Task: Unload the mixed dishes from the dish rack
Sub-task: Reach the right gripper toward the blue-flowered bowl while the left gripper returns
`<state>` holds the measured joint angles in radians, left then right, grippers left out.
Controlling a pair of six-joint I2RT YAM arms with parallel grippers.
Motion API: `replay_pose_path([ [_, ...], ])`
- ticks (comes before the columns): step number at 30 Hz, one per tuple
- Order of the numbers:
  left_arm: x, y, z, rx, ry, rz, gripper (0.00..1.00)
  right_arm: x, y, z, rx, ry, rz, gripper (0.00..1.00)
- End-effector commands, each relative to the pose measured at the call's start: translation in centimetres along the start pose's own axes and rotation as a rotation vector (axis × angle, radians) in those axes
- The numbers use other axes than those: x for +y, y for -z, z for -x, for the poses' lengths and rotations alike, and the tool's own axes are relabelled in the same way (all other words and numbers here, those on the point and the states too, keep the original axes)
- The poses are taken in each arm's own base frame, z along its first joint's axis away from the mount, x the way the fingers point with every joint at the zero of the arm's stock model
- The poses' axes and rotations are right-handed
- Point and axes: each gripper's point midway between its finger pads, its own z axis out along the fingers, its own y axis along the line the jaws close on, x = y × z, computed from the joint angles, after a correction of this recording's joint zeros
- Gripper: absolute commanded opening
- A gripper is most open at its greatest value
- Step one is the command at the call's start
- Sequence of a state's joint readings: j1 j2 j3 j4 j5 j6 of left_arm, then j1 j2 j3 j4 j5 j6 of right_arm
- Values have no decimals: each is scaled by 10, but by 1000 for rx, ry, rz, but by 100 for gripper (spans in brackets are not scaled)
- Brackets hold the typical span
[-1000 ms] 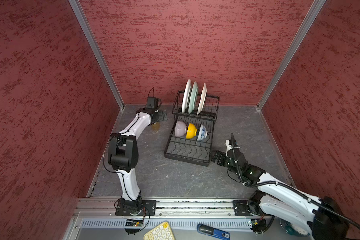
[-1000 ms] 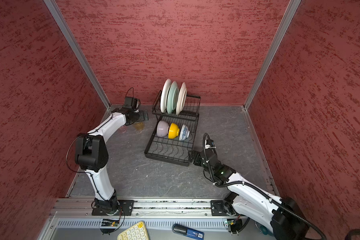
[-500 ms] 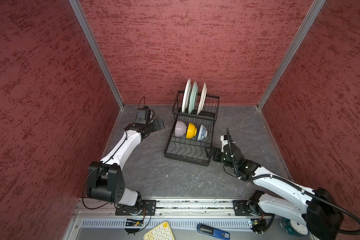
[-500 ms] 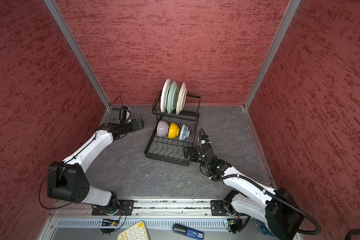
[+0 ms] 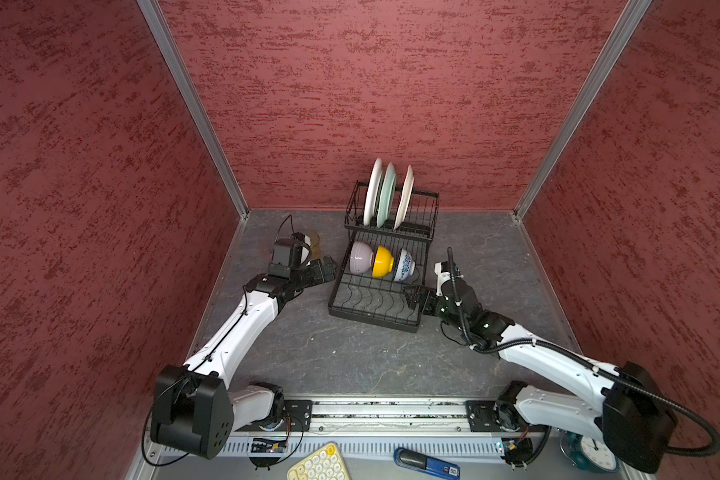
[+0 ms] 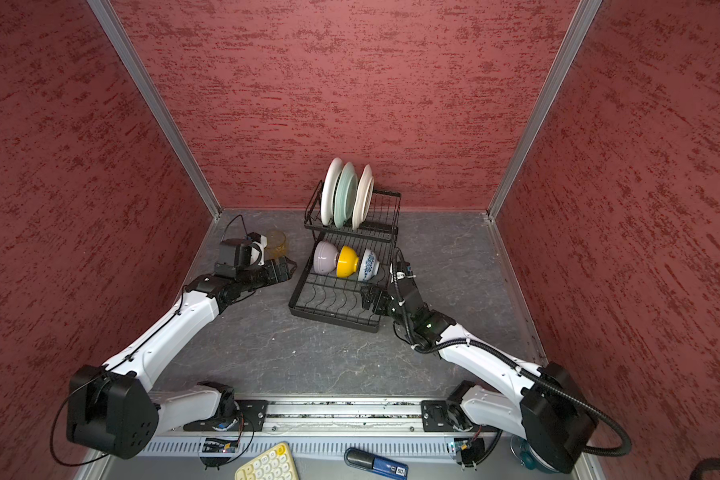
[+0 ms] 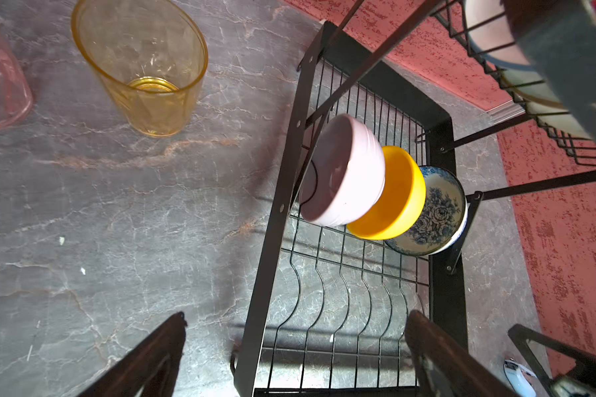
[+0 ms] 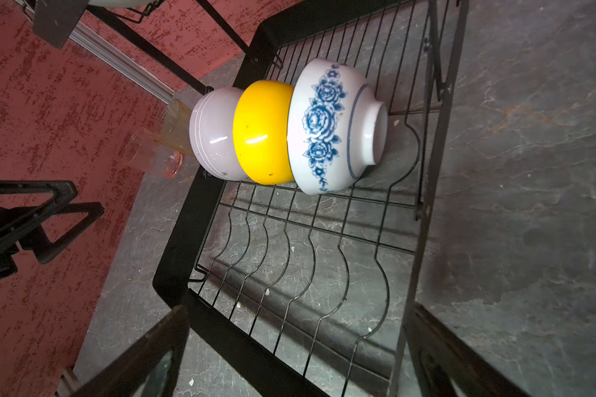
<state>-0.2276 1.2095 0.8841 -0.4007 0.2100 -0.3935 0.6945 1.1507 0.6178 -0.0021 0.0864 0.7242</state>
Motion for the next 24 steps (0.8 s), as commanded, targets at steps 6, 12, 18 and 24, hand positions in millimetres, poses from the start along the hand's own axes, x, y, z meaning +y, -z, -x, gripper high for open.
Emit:
replay_pose_path([
  [6,-38,5,-9,-52,-26,-188,99,12,-17,16,-40,37,5,99],
  [12,-31,12,-16,-120,-23,-196,100,21,-36,19,-15,78,1,99],
  [18,-20,19,-16,-166,-38,-148,100,20,-47,26,-29,110,-36,99],
  [24,-18,19,-17,-166,-39,-140,99,14,-48,36,-65,137,-91,99],
])
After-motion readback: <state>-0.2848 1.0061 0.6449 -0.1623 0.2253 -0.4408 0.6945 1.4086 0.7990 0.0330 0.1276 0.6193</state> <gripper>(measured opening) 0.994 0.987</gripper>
